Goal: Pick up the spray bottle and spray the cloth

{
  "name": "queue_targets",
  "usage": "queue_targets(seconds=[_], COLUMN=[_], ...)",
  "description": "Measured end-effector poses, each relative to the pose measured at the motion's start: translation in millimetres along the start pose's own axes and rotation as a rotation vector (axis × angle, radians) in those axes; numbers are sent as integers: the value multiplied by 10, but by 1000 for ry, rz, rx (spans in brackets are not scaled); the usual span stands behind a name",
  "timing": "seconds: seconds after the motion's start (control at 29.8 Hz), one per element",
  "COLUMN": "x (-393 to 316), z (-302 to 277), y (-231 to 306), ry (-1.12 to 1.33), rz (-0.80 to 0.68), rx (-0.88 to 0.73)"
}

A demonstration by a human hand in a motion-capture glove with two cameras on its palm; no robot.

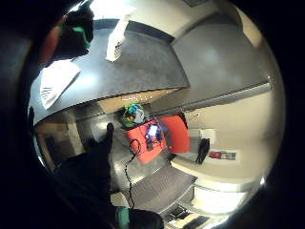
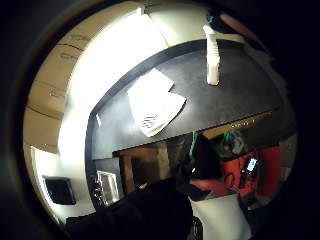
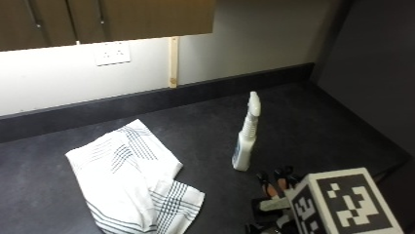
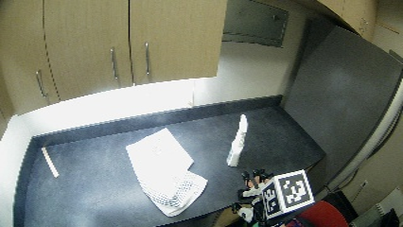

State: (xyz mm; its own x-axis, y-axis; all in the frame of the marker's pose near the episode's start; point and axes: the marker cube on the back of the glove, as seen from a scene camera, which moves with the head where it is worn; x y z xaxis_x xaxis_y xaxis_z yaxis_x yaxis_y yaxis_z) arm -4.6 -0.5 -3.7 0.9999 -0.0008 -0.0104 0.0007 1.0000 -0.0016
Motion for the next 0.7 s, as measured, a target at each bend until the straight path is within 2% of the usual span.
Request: queue_targets(seconds=[0.3, 0.7], x=[-383, -382], z=[-250, -249], y=[-96, -93], ry=[-28, -55], rz=[-34, -29], rx=[-29, -21])
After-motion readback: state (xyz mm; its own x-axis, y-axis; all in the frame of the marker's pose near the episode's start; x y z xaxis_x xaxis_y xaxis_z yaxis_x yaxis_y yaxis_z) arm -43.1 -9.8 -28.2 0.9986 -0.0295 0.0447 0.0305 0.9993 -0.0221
